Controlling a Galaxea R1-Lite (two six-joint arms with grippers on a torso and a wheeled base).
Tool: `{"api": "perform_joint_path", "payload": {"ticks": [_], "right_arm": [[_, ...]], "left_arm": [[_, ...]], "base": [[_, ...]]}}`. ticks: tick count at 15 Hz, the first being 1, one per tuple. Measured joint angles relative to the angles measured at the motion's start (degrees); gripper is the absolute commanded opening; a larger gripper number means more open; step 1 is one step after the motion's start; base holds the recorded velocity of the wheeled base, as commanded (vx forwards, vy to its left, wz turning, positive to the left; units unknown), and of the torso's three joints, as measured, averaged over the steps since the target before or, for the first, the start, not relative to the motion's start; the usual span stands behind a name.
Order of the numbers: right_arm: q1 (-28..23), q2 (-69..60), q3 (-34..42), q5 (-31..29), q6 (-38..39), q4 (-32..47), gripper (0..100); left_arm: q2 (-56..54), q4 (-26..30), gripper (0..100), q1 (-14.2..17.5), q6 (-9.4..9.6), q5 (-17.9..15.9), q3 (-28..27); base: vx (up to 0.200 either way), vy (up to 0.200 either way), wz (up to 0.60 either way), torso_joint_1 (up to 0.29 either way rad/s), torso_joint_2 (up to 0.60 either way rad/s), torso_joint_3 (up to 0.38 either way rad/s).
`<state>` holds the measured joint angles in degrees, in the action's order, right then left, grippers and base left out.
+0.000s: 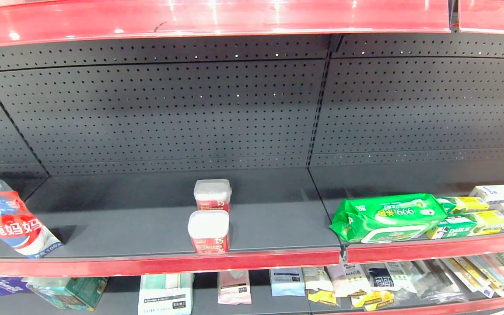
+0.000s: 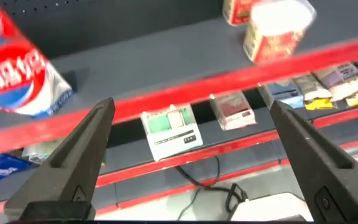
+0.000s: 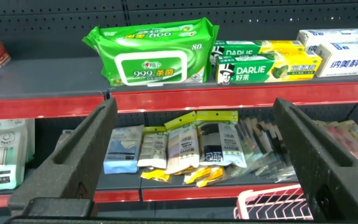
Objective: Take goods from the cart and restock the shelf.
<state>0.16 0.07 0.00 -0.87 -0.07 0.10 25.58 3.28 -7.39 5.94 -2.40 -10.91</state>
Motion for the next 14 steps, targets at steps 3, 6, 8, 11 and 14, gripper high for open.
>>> {"api": "perform_joint_path", "payload": {"ticks": [3,6,8,11,14], "right_arm": [[0.0,0.0,0.0,0.0,0.0,0.0,100],[0.0,0.0,0.0,0.0,0.0,0.0,100],[0.0,0.0,0.0,0.0,-0.1,0.0,100],[0.0,0.0,0.0,0.1,-0.4,0.0,100],[0.0,0.0,0.0,0.1,-0.4,0.0,100]], "left_arm": [[-13.7,4.2,100,-0.1,0.3,4.2,3.6],[-18.5,4.9,100,0.7,-4.28,14.2,5.2],[-20.0,4.9,100,5.1,-4.92,14.8,5.4],[-21.8,4.8,100,8.5,-4.5,19.4,5.7],[-22.9,4.8,100,8.5,-5.12,17.8,5.8]], "base": [[0.0,0.0,0.0,0.0,0.0,0.0],[0.0,0.0,0.0,0.0,0.0,0.0],[0.0,0.0,0.0,0.0,0.0,0.0],[0.0,0.0,0.0,0.0,0.0,0.0],[0.0,0.0,0.0,0.0,0.0,0.0]]}}
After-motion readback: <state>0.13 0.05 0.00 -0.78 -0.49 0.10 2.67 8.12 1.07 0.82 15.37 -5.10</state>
